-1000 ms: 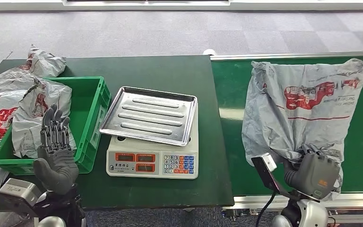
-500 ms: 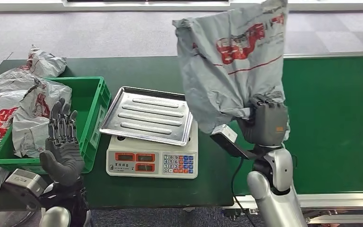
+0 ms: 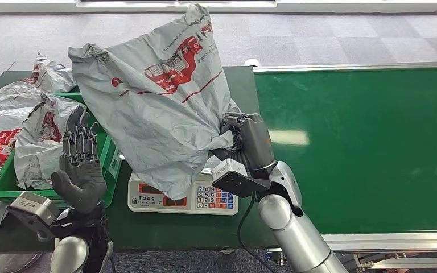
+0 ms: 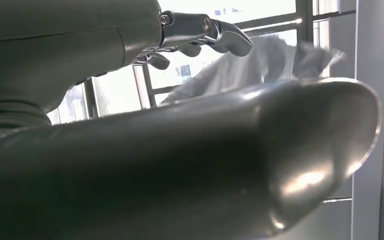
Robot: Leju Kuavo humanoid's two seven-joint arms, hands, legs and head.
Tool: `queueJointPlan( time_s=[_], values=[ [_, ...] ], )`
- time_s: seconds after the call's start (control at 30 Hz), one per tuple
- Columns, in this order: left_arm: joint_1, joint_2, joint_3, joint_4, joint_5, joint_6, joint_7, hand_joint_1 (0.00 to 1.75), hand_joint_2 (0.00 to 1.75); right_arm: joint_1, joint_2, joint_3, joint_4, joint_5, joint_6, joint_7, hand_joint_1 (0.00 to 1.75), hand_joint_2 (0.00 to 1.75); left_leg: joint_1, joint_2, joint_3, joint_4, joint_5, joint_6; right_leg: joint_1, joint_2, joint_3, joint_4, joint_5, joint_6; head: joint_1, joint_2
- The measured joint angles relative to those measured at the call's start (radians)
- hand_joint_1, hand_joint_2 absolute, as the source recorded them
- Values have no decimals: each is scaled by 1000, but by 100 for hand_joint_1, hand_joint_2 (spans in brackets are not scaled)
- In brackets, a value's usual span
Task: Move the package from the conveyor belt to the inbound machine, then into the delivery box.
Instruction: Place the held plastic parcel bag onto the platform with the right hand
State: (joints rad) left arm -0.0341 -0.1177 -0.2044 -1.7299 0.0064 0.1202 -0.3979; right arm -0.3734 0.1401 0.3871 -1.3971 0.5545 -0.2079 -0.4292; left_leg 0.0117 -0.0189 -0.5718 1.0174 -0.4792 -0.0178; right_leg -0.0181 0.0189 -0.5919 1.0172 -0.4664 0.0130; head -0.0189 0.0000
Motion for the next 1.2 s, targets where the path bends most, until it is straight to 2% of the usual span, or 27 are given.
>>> queueJointPlan(
  time_s=[0.2, 0.63, 0.77, 0.87, 1.0, 1.2],
  values=[
    [0, 5, -2, 0, 7, 0, 0, 0, 0, -8, 10, 7, 19, -88, 72, -20, 175, 175, 0, 0, 0, 0, 0, 0, 0, 0, 0, 0, 0, 0, 0, 0],
    [0, 12, -4, 1, 8, 1, 0, 0, 0, -11, 12, 7, 50, -97, 79, -22, 175, 175, 0, 0, 0, 0, 0, 0, 0, 0, 0, 0, 0, 0, 0, 0],
    [0, 12, -4, 1, 8, 2, 0, 0, 0, -11, 12, 7, 55, -82, 72, -10, 1, 175, 0, 0, 0, 0, 0, 0, 0, 0, 0, 0, 0, 0, 0, 0],
    [5, 12, -4, 0, 8, 3, 0, 0, 0, -11, 12, 7, 67, -24, 31, 26, 0, 175, 0, 0, 0, 0, 0, 0, 0, 0, 0, 0, 0, 0, 0, 0],
    [18, 11, -4, -4, 3, 3, 3, 0, 0, -12, 11, 7, 88, 99, -64, 88, 0, 0, 0, 0, 0, 0, 0, 0, 0, 0, 0, 0, 0, 0, 0, 0],
    [14, 4, -4, -5, -5, -4, 25, 0, 0, -14, 5, 5, 116, 262, -222, 150, 0, 0, 0, 0, 0, 0, 0, 0, 0, 0, -1, 0, 0, 0, 0, 0]
  ],
)
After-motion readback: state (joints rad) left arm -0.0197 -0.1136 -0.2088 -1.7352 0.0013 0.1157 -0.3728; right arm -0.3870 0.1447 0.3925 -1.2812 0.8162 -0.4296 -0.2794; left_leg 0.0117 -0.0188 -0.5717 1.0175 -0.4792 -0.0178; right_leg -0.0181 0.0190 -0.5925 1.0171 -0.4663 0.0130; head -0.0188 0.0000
